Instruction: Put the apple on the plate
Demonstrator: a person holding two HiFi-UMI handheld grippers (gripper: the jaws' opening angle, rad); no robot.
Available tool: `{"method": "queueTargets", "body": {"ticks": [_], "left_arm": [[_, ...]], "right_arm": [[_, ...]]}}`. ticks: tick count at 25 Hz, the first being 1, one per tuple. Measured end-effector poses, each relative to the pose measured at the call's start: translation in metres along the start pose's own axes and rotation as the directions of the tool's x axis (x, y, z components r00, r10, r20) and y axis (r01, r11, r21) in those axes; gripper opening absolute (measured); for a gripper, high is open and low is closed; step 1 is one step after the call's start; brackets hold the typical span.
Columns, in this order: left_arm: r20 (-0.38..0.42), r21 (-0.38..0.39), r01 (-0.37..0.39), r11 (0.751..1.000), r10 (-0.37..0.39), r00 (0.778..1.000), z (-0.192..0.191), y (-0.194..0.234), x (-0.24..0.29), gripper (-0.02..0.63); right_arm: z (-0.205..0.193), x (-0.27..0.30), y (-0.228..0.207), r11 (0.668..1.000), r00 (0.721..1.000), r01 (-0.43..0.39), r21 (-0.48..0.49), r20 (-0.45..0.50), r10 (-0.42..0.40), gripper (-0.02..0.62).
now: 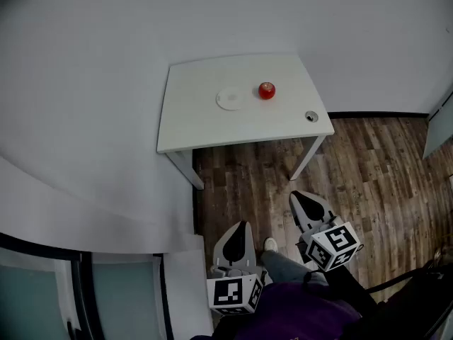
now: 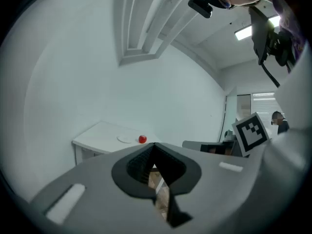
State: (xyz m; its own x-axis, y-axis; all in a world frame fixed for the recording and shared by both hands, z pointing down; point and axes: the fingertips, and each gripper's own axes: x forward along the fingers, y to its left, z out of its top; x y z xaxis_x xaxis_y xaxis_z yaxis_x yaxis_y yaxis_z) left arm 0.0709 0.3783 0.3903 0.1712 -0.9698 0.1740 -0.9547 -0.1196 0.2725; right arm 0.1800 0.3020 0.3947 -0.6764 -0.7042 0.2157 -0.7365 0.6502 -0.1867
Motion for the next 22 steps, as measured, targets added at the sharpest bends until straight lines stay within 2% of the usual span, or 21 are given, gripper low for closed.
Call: {"method": "queueTargets", "body": {"ticks": [10,22], "left_arm": [[0.025,0.003,-0.029,1.0,0.028,0.999,0.02,-0.009,0.083,0.008],[0.015,0.001,-0.064,0.998,0.064,0.998,0.025,0.0,0.13,0.008]], "right_arm": [[0.03,0.054,-0.062,0.998,0.998,-0.063,-0.024,-0.005,0.063,0.011],[0.033,0.09,-0.097,0.997,0.997,-0.075,-0.012,-0.025,0.075,0.011]]}}
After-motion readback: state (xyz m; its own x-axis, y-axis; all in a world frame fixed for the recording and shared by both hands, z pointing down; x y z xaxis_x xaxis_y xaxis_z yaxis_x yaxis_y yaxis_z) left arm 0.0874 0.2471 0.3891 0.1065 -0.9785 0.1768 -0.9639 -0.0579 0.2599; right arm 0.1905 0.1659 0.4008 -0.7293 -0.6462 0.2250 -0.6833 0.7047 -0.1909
